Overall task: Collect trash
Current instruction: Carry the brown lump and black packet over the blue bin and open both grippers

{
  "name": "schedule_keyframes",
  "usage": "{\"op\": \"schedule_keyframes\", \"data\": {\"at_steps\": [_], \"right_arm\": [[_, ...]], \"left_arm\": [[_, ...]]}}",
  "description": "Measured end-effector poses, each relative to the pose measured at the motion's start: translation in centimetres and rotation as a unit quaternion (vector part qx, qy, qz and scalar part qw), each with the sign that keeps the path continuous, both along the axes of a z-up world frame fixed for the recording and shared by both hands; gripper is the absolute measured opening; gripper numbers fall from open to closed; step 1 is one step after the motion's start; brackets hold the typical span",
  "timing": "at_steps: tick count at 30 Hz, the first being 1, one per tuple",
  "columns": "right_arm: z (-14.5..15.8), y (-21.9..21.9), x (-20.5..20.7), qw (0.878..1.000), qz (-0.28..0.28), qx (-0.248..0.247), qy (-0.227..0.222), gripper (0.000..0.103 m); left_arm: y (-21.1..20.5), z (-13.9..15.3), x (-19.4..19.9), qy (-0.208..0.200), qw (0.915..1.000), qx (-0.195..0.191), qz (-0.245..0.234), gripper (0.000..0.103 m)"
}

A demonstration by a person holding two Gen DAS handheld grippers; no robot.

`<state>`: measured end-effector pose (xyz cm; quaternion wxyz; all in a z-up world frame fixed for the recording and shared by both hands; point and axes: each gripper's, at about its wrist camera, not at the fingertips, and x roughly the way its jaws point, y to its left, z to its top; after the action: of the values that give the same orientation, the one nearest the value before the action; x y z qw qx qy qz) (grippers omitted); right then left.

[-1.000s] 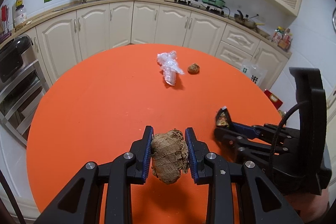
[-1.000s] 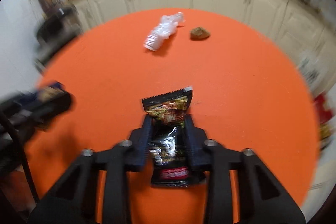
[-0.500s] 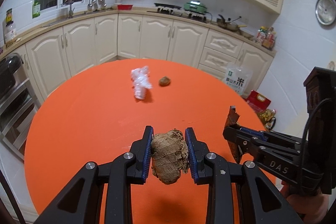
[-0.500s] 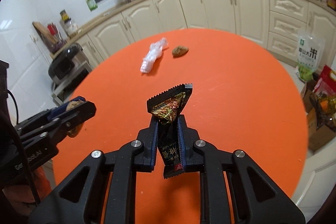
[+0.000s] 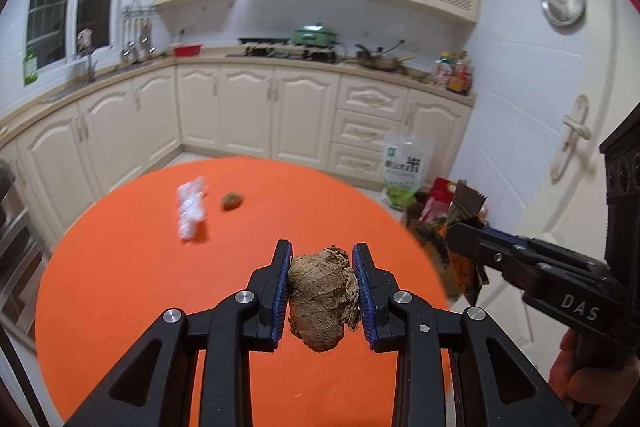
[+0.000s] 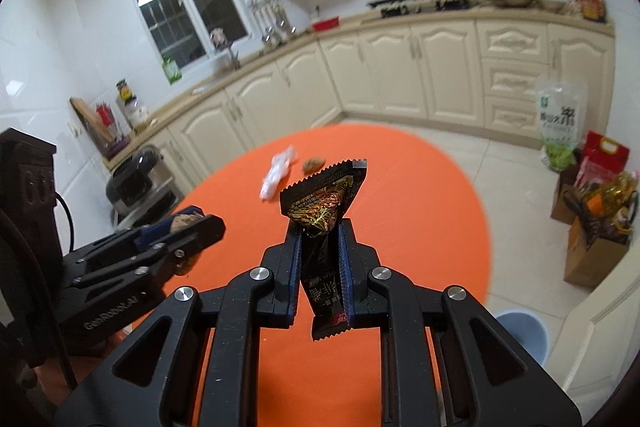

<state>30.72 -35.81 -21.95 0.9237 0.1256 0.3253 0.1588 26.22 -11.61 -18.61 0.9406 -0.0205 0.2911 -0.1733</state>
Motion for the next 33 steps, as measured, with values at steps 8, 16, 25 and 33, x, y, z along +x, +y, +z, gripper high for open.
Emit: {"op": "schedule_keyframes", "data": {"at_steps": [8,16,25,33], "right_arm": [[3.9,-6.3,-3.7,0.996,-0.072,-0.008,-0.043,0.016],[2.1,-14.5,-5.0,0.987,-0.157,-0.004,-0.015,0.016],[-7.2,-23.6,-3.6,0.972,-0.214,0.041,0.086,0.016],[-14.6,-28.3,-2.3,0.958,-0.232,0.08,0.15,0.017]], "left_arm": [[-5.5,1.7,-1.7,-0.029,0.9977,0.0,-0.061,0.026],[-13.4,-0.1,0.7,0.005,0.9902,0.006,-0.139,0.026],[-22.7,-5.7,5.0,0.083,0.9758,0.054,-0.195,0.026],[-31.8,-10.2,11.8,0.154,0.9605,0.099,-0.21,0.027]]}}
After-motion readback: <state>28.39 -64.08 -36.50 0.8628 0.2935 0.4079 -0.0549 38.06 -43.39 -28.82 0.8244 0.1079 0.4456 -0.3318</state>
